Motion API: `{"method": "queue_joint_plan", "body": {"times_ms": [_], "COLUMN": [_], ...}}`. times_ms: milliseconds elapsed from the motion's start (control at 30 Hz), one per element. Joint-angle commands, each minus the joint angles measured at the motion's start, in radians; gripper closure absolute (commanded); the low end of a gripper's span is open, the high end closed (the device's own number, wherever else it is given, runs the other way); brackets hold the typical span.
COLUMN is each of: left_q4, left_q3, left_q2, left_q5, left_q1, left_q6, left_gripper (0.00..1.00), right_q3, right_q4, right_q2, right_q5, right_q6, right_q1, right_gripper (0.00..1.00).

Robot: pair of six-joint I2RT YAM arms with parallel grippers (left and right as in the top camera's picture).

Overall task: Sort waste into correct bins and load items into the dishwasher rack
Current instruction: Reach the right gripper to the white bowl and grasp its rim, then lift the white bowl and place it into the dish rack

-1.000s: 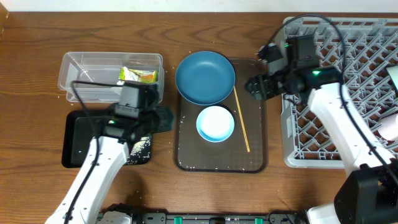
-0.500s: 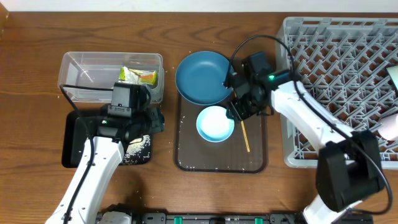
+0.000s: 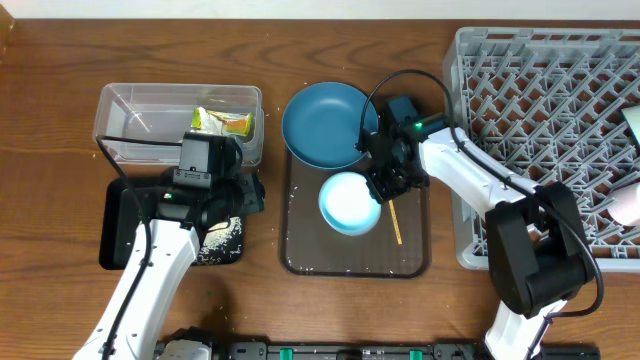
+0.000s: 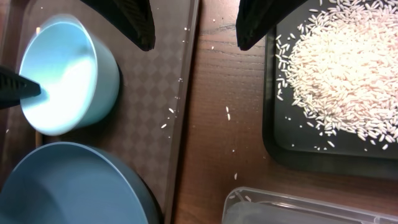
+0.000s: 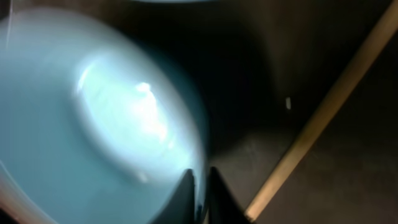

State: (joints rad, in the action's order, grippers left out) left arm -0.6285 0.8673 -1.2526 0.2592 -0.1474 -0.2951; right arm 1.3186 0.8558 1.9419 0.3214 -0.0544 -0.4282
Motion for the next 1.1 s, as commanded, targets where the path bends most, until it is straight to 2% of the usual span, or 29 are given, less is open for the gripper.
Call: {"method": "queue_joint_plan", "body": {"times_ms": [0,167,333,500,667,1067], "left_q4": [-0.004,-0.004,-0.004,0.002,0.004,0.004], "left_q3": [0.014,0.014,0.014,0.014,0.014,0.014], "left_q2": [0.005,0.005,0.005,0.005,0.005,0.005], "left_q5": [-0.011,-0.010,-0.010,-0.011,-0.011,-0.011], "left_q1": [0.003,0.003,0.003,0.003,0.003,0.003], "left_q6": [0.002,0.002,0.002,0.002,0.002,0.002], "left_gripper": [0.55,0.54,0.54,0.54,0.54,0.53], "right_q3": [0.009,0.010,0.028,0.030,0.030,0.029], "right_q4": [0.002,0.001,-0.006,-0.121,-0.279,-0.831], "right_q2": [0.012,-0.033,-0.175,-0.356,-0.436,-0.347], "right_q5": [-0.027,-0.043,-0.138,-0.410,-0.727,-1.246], "right_q6": [0.017,0.017,0.016,0.016,0.011,-0.375], "right_q1": [-0.009,0.014,0.081,0.171,0.251,0.415], "right_gripper": [0.99,0.99,0.99,0.99,0.99,0.99]}}
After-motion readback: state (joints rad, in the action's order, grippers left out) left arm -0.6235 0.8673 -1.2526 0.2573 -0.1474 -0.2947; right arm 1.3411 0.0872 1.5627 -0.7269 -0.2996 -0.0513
